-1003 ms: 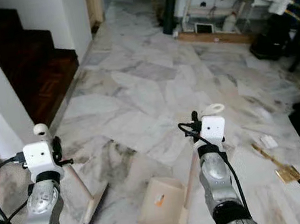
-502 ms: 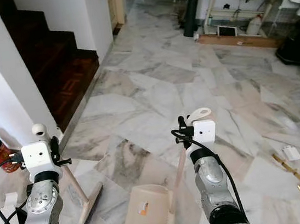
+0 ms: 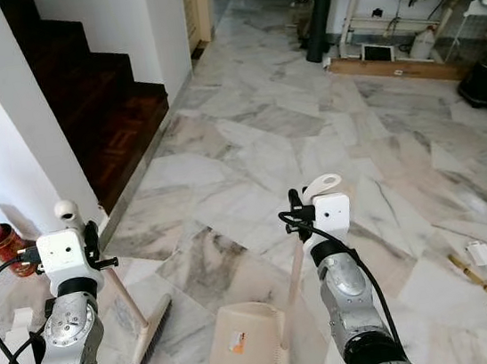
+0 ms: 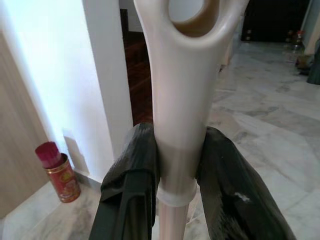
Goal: Sweep floor
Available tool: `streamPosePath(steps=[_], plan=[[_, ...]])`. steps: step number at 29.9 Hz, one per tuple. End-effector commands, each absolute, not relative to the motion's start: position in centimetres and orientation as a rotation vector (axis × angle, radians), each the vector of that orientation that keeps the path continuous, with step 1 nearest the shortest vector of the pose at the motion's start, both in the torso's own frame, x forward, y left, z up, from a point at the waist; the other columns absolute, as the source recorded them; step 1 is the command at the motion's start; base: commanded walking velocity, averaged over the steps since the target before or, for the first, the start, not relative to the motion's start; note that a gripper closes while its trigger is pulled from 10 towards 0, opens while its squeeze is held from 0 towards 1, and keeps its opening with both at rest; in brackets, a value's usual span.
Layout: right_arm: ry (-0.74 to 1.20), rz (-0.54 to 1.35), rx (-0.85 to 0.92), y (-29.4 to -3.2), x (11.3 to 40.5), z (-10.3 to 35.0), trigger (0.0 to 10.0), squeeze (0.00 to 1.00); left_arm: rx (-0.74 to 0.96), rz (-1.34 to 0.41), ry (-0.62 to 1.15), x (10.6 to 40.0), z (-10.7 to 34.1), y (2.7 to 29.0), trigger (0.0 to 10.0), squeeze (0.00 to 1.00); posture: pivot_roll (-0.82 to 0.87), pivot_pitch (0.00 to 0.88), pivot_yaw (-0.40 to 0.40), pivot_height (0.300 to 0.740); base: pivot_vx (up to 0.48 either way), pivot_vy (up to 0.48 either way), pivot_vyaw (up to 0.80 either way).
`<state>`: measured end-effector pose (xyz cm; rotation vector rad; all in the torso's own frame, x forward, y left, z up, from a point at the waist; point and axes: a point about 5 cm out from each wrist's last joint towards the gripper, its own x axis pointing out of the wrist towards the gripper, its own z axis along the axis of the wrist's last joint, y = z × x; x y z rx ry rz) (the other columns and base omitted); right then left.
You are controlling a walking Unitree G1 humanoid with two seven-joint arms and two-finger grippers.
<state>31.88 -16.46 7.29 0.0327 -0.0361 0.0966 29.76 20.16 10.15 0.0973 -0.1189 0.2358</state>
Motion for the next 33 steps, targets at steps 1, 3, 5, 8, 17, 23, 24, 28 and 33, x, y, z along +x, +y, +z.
streamPosePath(steps=[1,3,5,8,17,23,24,28,33], plan=[[-0.1,0.09,0.008,-17.1,32.4,8.8,10.0,0.0,0.1,0.222,-0.176,30.1,11.4,20.0,10.0,0.0,0.02,0.019,-0.071,0.74,0.0,0.0,0.0],[-0.111,0.087,0.015,-17.1,32.4,9.0,10.0,0.0,0.098,0.221,-0.176,30.1,11.4,19.9,10.0,0.0,0.02,0.026,-0.07,0.74,0.0,0.0,0.0],[-0.118,0.088,0.021,-17.1,32.4,9.1,10.0,0.0,0.097,0.221,-0.175,30.2,11.4,19.9,10.0,0.0,0.02,0.026,-0.07,0.74,0.0,0.0,0.0],[-0.144,0.096,0.036,-16.3,32.5,9.6,10.0,0.0,0.095,0.212,-0.172,30.5,11.5,19.6,10.0,0.0,0.02,0.044,-0.065,0.74,0.0,0.0,0.0],[-0.135,0.114,0.052,-15.4,32.7,9.6,10.0,0.0,0.091,0.226,-0.175,30.4,11.6,19.7,10.0,0.0,0.02,0.052,-0.08,0.74,0.169,0.0,0.0],[-0.134,0.118,0.049,-15.3,32.8,9.8,10.0,0.0,0.088,0.228,-0.173,30.3,11.4,19.7,10.0,0.0,0.01,0.043,-0.082,0.74,0.269,0.0,0.0],[-0.134,0.118,0.05,-15.3,32.8,9.8,10.0,0.0,0.087,0.228,-0.174,30.4,11.4,19.7,10.0,0.0,0.01,0.042,-0.081,0.74,0.277,0.0,0.0],[-0.139,0.115,0.054,-15.2,32.8,10.0,10.0,0.0,0.084,0.228,-0.178,30.5,11.6,19.6,10.0,0.0,0.01,0.03,-0.078,0.74,0.288,0.0,0.0],[-0.137,0.112,0.051,-15.2,32.8,9.9,10.0,0.0,0.083,0.224,-0.181,30.8,11.7,19.6,10.0,0.0,0.01,0.019,-0.075,0.74,0.311,0.0,0.0]])
